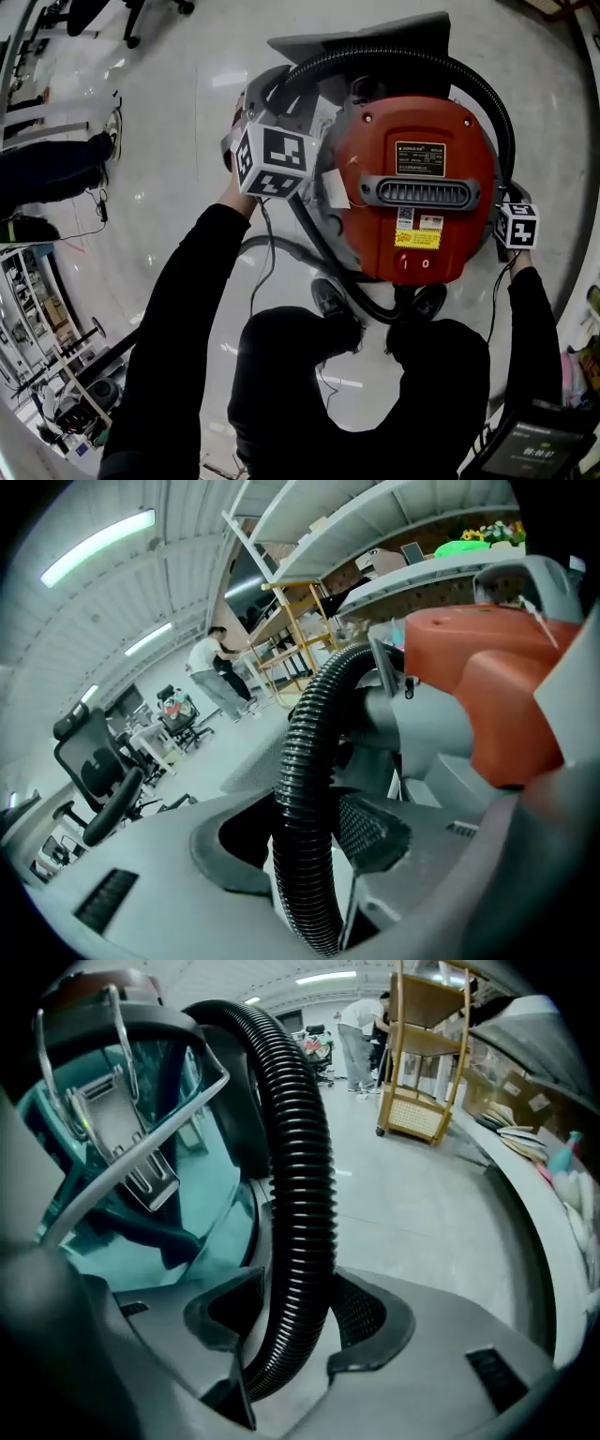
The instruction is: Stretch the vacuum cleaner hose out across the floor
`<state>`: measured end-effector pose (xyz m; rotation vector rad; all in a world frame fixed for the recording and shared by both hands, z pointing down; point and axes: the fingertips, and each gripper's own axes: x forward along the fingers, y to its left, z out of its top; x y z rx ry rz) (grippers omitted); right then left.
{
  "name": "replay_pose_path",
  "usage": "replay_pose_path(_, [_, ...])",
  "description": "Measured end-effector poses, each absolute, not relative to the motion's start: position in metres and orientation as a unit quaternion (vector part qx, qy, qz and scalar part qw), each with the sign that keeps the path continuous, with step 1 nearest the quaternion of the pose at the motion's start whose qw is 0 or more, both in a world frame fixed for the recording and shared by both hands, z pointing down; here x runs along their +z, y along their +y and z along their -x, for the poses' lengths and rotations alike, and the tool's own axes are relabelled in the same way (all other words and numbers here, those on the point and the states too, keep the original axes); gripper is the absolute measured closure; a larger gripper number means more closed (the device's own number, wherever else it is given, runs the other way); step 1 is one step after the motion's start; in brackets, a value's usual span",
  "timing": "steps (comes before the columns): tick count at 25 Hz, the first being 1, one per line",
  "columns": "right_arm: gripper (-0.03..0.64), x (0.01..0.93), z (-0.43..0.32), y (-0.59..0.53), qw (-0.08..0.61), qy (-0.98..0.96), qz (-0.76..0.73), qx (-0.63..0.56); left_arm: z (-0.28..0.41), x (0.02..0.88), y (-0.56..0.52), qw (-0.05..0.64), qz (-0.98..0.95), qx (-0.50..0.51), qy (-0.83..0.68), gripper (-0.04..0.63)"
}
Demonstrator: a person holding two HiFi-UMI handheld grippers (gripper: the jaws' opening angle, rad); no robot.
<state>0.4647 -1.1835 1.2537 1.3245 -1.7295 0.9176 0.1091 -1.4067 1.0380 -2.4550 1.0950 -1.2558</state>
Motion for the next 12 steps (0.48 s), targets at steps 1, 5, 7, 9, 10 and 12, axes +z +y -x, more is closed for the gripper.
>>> replay_pose_path(1, [0.419, 1.253, -0.463, -1.185, 0.385, -0.678, -0.512, 0.361, -0.107, 1.036, -1.406, 0.086, 0.825, -0.422, 0.367, 0.402])
replay_pose_path(5, [0.426, 1.237, -0.467, -1.18, 0.379, -0.665, -0.53, 0.367, -0.094, 1.028, -1.393, 0.08, 0.817, -0.443, 0.36, 0.402])
replay_pose_path(7, [0.426, 1.217, -0.47, -1.169, 0.369, -0.662, -0.541, 0.365, -0.091, 1.021, -1.382, 0.075, 0.816, -0.449, 0.357, 0.402])
replay_pose_path(9, [0.426, 1.188, -0.475, -1.163, 0.35, -0.667, -0.551, 0.358, -0.088, 1.007, -1.376, 0.065, 0.815, -0.447, 0.364, 0.402])
replay_pose_path(10, [0.428, 1.171, -0.477, -1.162, 0.341, -0.671, -0.557, 0.351, -0.086, 0.998, -1.374, 0.058, 0.815, -0.444, 0.368, 0.402])
replay_pose_path(12, [0.428, 1.138, -0.483, -1.16, 0.333, -0.672, -0.57, 0.335, -0.087, 0.979, -1.367, 0.045, 0.819, -0.438, 0.368, 0.402])
